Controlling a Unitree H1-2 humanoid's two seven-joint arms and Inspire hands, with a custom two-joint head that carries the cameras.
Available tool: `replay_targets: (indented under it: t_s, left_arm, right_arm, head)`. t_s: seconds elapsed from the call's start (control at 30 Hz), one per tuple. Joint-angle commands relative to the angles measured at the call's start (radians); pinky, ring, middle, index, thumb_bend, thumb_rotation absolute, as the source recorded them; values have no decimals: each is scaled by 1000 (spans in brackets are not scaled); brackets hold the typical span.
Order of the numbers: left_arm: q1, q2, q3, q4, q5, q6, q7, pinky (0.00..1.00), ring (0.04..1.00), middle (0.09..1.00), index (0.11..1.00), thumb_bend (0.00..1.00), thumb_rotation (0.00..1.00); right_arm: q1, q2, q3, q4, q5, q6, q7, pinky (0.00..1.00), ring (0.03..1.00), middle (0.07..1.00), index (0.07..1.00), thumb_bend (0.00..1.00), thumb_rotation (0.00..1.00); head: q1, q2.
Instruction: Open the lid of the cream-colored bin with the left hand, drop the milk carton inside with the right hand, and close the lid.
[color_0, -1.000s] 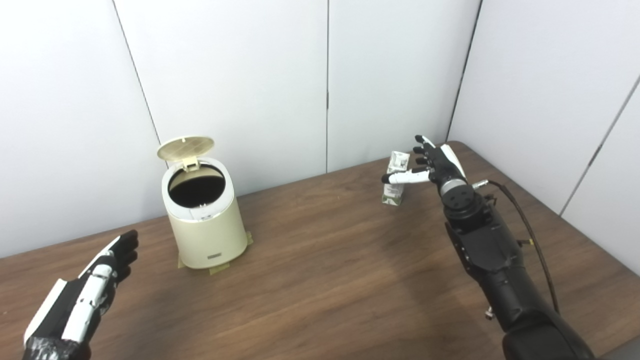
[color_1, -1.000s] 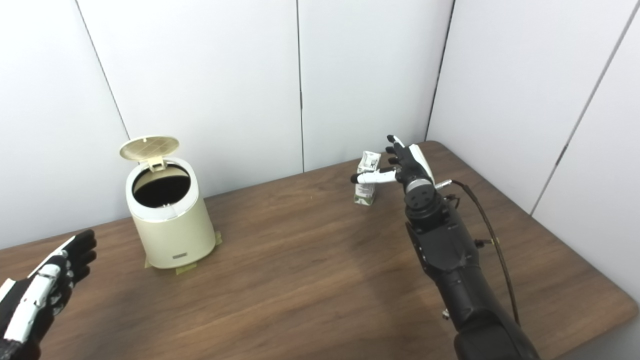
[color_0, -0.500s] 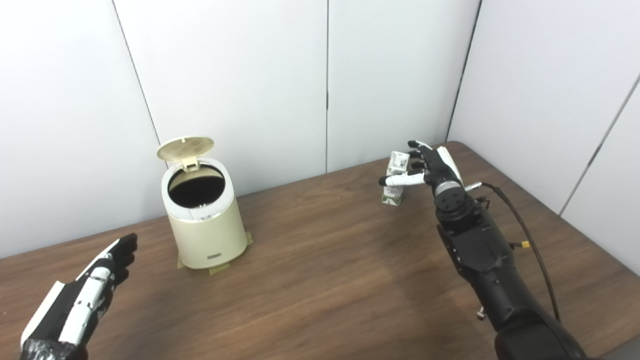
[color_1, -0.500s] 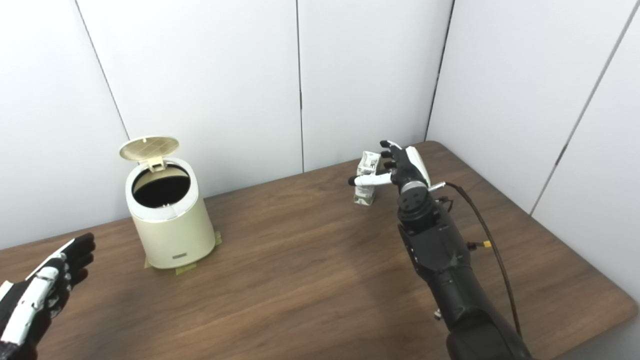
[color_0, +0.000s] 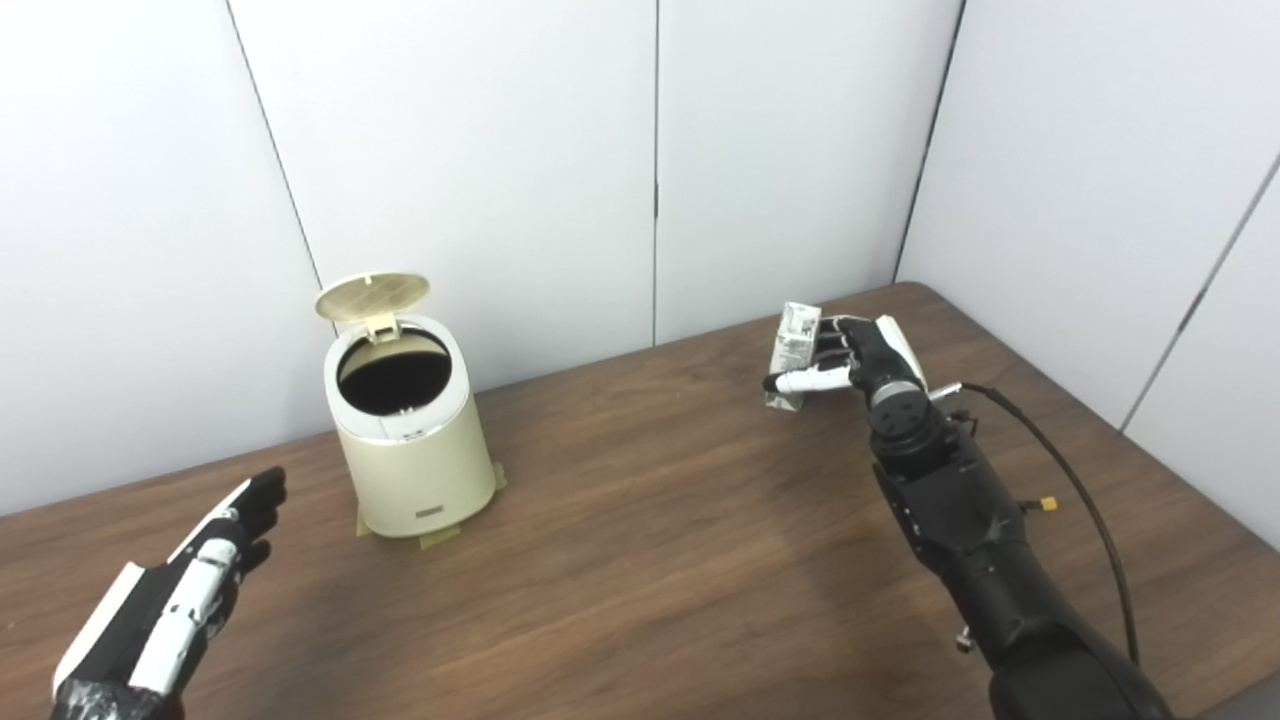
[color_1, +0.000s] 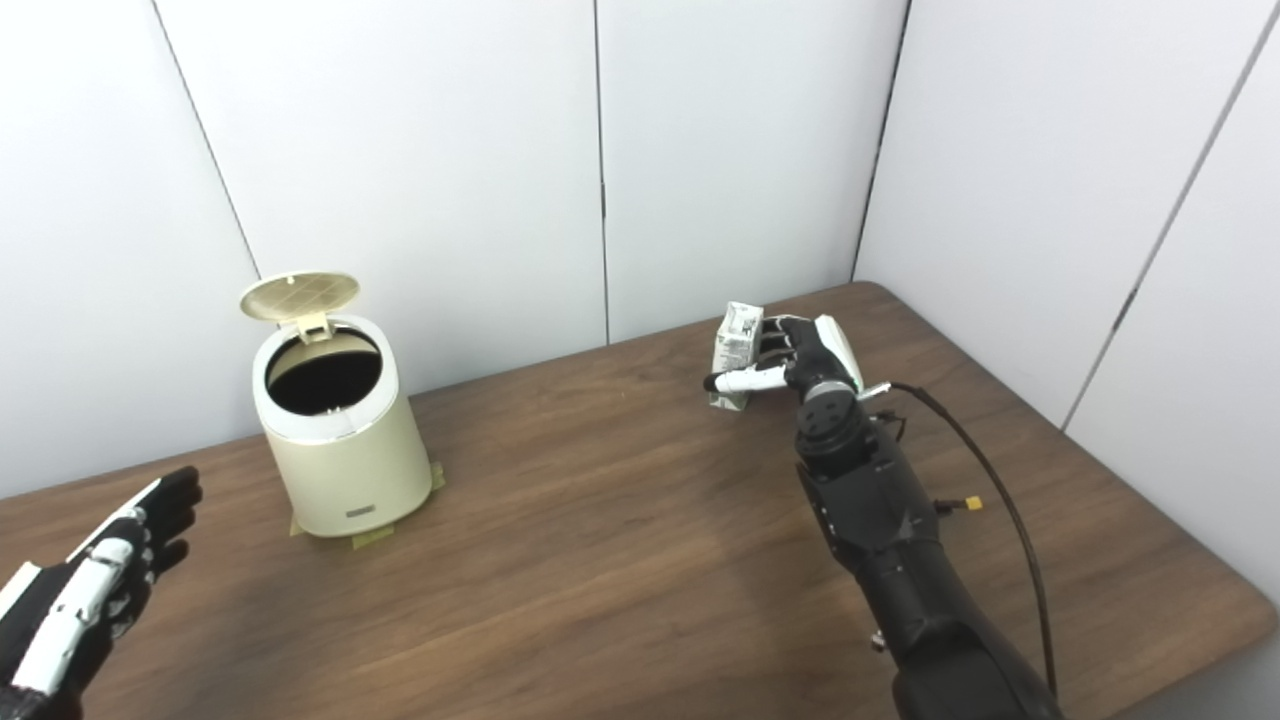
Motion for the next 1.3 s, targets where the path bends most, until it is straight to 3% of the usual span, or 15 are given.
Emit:
replay_targets:
  t_s: [0.0,0.07,0.13,0.17,0.2,0.27,0.3,0.37,0.7,0.8,0.9,1.0,1.27]
  left_arm:
    - [-47,15,10,-24,-5,-5,27,1000,993,969,957,88,1000]
    - [-49,11,12,-23,-9,-5,40,1000,989,966,956,95,1000]
    - [-49,14,11,-23,-8,-5,43,1000,990,963,955,97,1000]
    - [-49,16,10,-22,-4,-5,41,1000,988,960,953,98,1000]
    - [-48,18,9,-21,-1,-5,38,1000,990,960,951,97,1000]
    - [-44,18,11,-17,2,-6,33,1000,992,960,949,105,1000]
    - [-42,18,11,-15,2,-6,32,1000,991,959,948,107,1000]
    - [-39,18,12,-14,-3,-6,36,1000,994,963,952,102,1000]
    - [-24,13,16,-16,1,-6,38,1000,993,970,960,139,1000]
    - [-17,9,18,-22,4,-6,41,1000,992,967,955,134,1000]
    - [-13,9,13,-25,13,-6,35,1000,996,967,955,141,1000]
    - [-8,13,1,-31,29,-6,26,1000,1000,973,964,151,1000]
    - [11,-14,-9,-17,45,-6,24,1000,1000,967,964,193,1000]
  right_arm:
    - [-45,-27,2,-13,-3,-49,-16,654,693,709,690,783,140]
    - [-47,-28,9,-11,-11,-49,-22,663,685,699,680,779,139]
    - [-47,-23,7,-7,-17,-59,-47,593,633,649,644,783,112]
    - [-46,-20,5,-4,-21,-71,-62,546,605,618,555,630,126]
    - [-45,-17,4,-2,-23,-81,-78,524,590,603,524,577,129]
    - [-43,-15,7,4,-27,-101,-102,425,510,474,500,542,27]
    - [-42,-15,8,7,-27,-107,-110,412,498,459,496,538,13]
    - [-43,-14,9,16,-27,-117,-123,472,542,505,485,530,2]
    - [-25,-26,29,4,-44,-173,-155,487,518,529,464,526,0]
    - [-13,-26,39,-37,-70,-186,-170,458,458,521,464,521,0]
    - [3,-19,46,-104,-93,-188,-178,486,468,520,458,519,0]
    - [20,-8,63,-197,-120,-190,-179,433,437,504,476,521,0]
    - [54,22,133,-434,-173,-221,-119,376,411,510,481,520,0]
  head:
    - [4,1]
    - [7,-1]
    - [10,-2]
    - [15,-4]
    - [18,-4]
    - [20,-6]
    - [20,-6]
    - [20,-8]
    - [31,-9]
    - [44,-8]
    - [63,-8]
    - [89,-7]
    - [180,-11]
